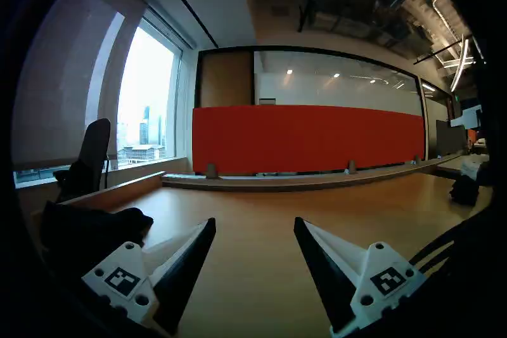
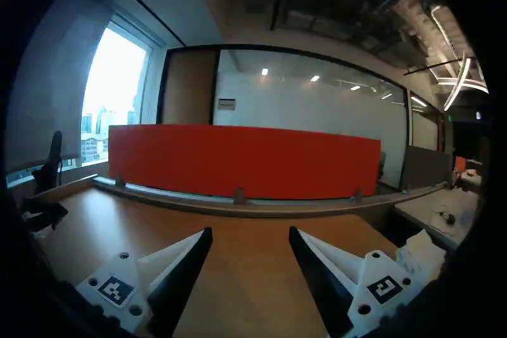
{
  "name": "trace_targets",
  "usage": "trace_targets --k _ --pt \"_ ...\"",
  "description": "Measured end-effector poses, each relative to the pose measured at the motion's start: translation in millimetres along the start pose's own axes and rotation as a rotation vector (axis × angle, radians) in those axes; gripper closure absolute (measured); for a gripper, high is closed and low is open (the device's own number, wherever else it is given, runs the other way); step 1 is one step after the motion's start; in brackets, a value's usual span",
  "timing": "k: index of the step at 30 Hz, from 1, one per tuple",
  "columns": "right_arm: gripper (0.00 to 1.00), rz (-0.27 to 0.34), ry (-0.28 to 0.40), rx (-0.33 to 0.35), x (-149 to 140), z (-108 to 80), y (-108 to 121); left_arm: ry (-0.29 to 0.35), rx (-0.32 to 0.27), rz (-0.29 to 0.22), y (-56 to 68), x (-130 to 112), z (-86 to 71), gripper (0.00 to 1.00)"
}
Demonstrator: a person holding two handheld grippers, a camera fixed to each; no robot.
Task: Fold towel
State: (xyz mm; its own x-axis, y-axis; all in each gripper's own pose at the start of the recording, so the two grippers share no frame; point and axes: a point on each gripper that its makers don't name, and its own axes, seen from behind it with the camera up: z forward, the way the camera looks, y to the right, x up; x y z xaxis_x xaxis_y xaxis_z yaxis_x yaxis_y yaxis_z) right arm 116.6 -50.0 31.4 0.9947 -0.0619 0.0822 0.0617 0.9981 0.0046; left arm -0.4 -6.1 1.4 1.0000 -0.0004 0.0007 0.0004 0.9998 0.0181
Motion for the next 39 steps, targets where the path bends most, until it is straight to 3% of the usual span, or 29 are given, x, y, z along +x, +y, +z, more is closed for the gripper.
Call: trace_targets --k 17,39 --pt "0.07 0.015 0.079 -0.015 12.4 0.0 28.2 0.0 0.0 0.0 0.2 0.7 0.2 0.09" --pt "0.07 0.091 0.058 -0.053 -62.3 -9.9 59.8 0.0 0.0 0.0 0.5 0.8 -0.2 0.08"
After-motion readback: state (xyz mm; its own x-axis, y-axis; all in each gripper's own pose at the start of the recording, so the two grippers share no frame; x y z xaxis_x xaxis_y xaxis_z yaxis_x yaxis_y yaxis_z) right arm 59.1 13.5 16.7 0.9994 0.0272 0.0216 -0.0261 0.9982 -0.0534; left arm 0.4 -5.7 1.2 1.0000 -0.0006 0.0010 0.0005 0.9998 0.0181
